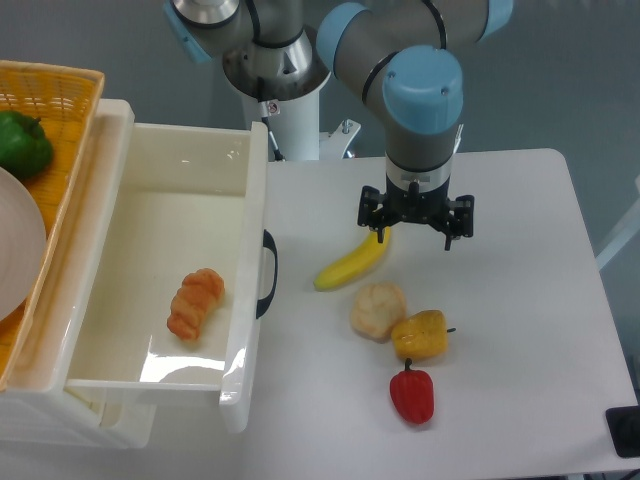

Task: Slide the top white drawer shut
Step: 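Move the gripper down toward the open white drawer's front face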

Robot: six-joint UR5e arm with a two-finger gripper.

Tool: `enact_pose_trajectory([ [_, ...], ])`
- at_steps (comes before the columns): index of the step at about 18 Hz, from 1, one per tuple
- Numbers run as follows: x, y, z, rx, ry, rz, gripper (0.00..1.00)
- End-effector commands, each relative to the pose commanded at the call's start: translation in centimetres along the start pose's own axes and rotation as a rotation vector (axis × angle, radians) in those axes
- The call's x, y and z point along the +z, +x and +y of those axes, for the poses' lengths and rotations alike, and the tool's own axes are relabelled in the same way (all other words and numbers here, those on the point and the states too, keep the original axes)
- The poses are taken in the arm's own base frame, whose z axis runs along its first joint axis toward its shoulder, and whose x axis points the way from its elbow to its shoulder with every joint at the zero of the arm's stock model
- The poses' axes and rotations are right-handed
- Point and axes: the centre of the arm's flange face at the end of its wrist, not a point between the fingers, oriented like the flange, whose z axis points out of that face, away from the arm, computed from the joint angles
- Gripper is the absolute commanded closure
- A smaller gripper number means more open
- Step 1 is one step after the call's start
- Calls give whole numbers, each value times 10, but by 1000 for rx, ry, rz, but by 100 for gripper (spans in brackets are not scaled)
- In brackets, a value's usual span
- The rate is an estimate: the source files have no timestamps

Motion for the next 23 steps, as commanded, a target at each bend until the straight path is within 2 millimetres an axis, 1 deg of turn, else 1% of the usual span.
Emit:
enact_pose_trajectory([
  [4,5,9,-4,15,-7,11,0],
  [6,7,10,-5,10,-10,12,0],
  [8,14,10,-7,-77,-18,25,0],
  [9,15,12,-10,-127,-9,38,0],
  [12,24,13,-17,-183,3,78,0],
  [14,27,17,-21,-219,-2,81,0],
  [17,33,24,-27,-215,0,101,0],
  [20,39,29,-35,-225,44,195,0],
  [21,40,29,-35,-225,43,196,0],
  [23,48,31,-37,-219,27,200,0],
])
